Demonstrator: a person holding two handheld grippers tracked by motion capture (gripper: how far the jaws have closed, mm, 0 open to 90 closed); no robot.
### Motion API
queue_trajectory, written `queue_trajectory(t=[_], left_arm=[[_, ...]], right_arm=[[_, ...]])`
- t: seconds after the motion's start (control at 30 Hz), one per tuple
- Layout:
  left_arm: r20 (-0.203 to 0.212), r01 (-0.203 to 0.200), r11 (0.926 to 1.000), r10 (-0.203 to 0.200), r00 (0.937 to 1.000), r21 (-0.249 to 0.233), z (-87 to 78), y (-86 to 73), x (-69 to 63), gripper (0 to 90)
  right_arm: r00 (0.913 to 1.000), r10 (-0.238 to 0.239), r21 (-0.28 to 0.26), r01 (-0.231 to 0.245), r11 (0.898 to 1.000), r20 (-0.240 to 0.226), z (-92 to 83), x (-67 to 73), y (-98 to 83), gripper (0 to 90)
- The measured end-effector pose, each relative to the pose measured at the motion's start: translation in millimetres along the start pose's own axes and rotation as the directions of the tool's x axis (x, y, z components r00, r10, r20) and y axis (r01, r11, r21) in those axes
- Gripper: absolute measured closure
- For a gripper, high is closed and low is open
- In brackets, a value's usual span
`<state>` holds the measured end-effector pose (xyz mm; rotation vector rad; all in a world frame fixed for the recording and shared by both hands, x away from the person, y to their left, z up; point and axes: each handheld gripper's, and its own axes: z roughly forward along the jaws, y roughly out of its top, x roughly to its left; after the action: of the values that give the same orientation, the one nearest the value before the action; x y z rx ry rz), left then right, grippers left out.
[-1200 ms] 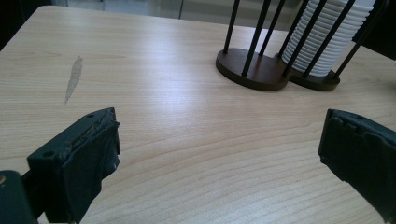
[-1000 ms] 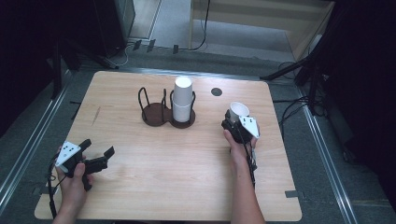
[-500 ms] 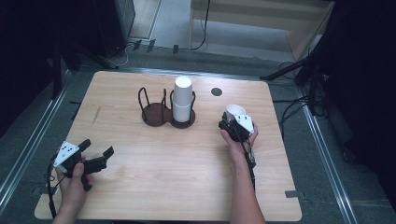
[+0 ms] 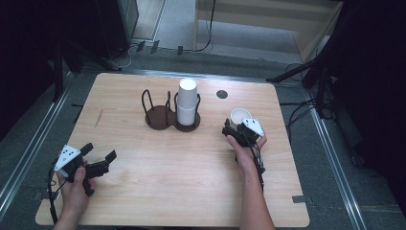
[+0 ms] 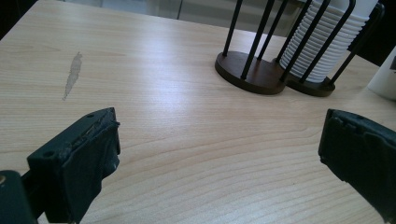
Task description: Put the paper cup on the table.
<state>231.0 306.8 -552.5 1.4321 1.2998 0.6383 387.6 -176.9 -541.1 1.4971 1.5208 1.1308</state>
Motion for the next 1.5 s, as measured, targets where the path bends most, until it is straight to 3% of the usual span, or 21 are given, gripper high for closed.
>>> queue_trajectory(t=[0.07,0.17,0.9,1.5], left_arm=[[0.0,0.0,1.0,0.0,1.0,0.0,-0.1,0.0,0.1,0.0],[0.002,-0.001,1.0,0.001,1.0,-0.002,-0.1,-0.1,0.0,0.0],[0.004,-0.003,1.0,0.003,1.0,-0.003,-0.2,-0.2,-0.8,0.0],[0.006,-0.004,1.0,0.004,1.0,-0.002,-0.5,-0.4,-1.0,0.0]], right_arm=[[0.9995,0.019,0.022,-0.019,1.0,-0.027,-1.0,-0.8,0.4,1.9],[0.9991,0.0,0.017,0.001,1.0,-0.041,-5.6,-0.6,0.5,0.1],[0.9935,-0.037,-0.038,0.033,0.999,-0.108,-53.0,-8.0,7.2,0.0],[0.9876,-0.089,-0.088,0.078,0.993,-0.129,-89.0,-16.5,9.3,0.0]])
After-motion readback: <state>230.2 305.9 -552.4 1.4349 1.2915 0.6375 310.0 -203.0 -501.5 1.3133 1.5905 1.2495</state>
